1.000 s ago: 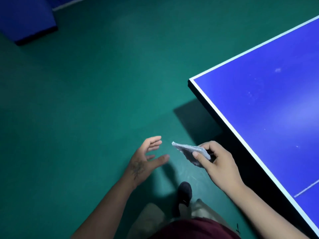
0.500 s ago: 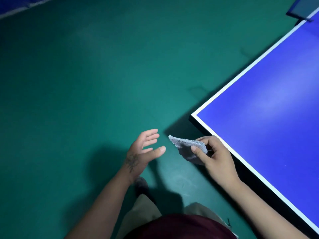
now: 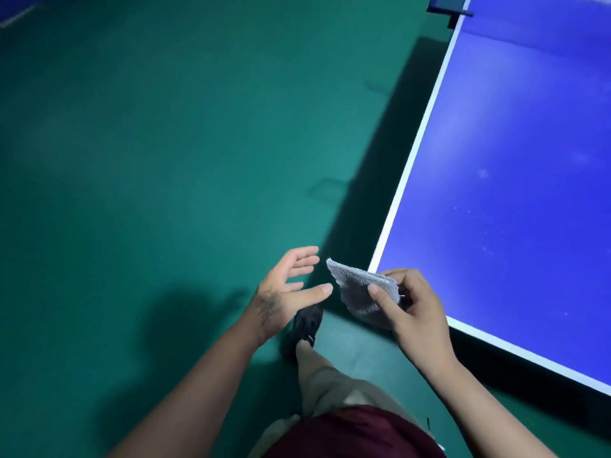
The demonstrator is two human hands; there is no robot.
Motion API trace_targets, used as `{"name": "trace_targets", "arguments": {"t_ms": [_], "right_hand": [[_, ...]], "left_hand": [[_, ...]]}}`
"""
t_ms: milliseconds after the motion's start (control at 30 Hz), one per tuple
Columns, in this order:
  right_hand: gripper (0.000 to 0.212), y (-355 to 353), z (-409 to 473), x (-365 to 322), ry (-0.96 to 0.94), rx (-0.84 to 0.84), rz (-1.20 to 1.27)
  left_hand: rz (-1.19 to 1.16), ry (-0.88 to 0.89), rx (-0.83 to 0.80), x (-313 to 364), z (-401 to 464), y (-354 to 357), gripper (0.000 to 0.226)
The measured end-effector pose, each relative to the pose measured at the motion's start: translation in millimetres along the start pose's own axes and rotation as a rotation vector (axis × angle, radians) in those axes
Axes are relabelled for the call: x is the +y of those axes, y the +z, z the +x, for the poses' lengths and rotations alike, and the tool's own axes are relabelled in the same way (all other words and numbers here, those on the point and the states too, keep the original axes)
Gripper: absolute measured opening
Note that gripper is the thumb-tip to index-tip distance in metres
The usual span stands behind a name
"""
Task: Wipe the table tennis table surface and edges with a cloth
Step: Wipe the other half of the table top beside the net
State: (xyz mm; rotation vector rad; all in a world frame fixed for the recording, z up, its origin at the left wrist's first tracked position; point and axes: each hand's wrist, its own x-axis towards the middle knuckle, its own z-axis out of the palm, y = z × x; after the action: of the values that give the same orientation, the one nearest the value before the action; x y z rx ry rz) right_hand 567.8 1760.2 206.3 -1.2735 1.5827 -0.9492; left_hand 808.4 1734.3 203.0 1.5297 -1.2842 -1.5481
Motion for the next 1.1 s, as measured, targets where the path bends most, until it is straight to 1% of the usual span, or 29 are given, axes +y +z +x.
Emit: {"name": "trace_targets", "arguments": {"t_ms": [100, 167, 300, 367, 533, 767, 933, 1033, 1100], "right_hand": [[0.013, 14.5, 58.3, -0.6, 0.027, 0.053, 0.024], [0.014, 19.6, 98.9, -4.9, 0.049, 0.088, 0.038], [0.022, 20.5, 175.0, -24.8, 0.055, 0.163, 0.091], [0.026, 14.8, 209.7, -41.7, 0.039, 0.186, 0.095], [0.021, -0.4, 284.1, -69.6, 0.066, 0.276, 0.094], [0.018, 1.3, 395.9, -75.7, 0.167, 0.414, 0.080], [0.020, 6.6, 473.6, -90.3, 0.310, 0.541, 0.024], [0.020, 9.5, 517.3, -105.3, 0.330, 0.651, 0.024], [0.020, 7.0, 546.5, -115.8, 0.340, 0.689, 0.028]], "left_hand": [[0.049, -0.027, -0.024, 20.7, 63.9, -22.9, 0.073], [0.102, -0.044, -0.072, 38.0, 104.7, -36.6, 0.076], [0.190, -0.040, -0.171, 80.1, 188.1, -57.5, 0.080], [0.194, -0.018, -0.176, 105.0, 227.7, -62.3, 0.079], [0.183, 0.027, -0.209, 158.6, 309.3, -67.8, 0.079], [0.197, 0.016, -0.305, 191.8, 453.3, -92.0, 0.077], [0.191, 0.015, -0.470, 223.9, 564.6, -99.1, 0.071], [0.208, 0.030, -0.568, 249.5, 627.9, -96.8, 0.068], [0.243, 0.043, -0.628, 270.0, 669.4, -89.7, 0.064]]}}
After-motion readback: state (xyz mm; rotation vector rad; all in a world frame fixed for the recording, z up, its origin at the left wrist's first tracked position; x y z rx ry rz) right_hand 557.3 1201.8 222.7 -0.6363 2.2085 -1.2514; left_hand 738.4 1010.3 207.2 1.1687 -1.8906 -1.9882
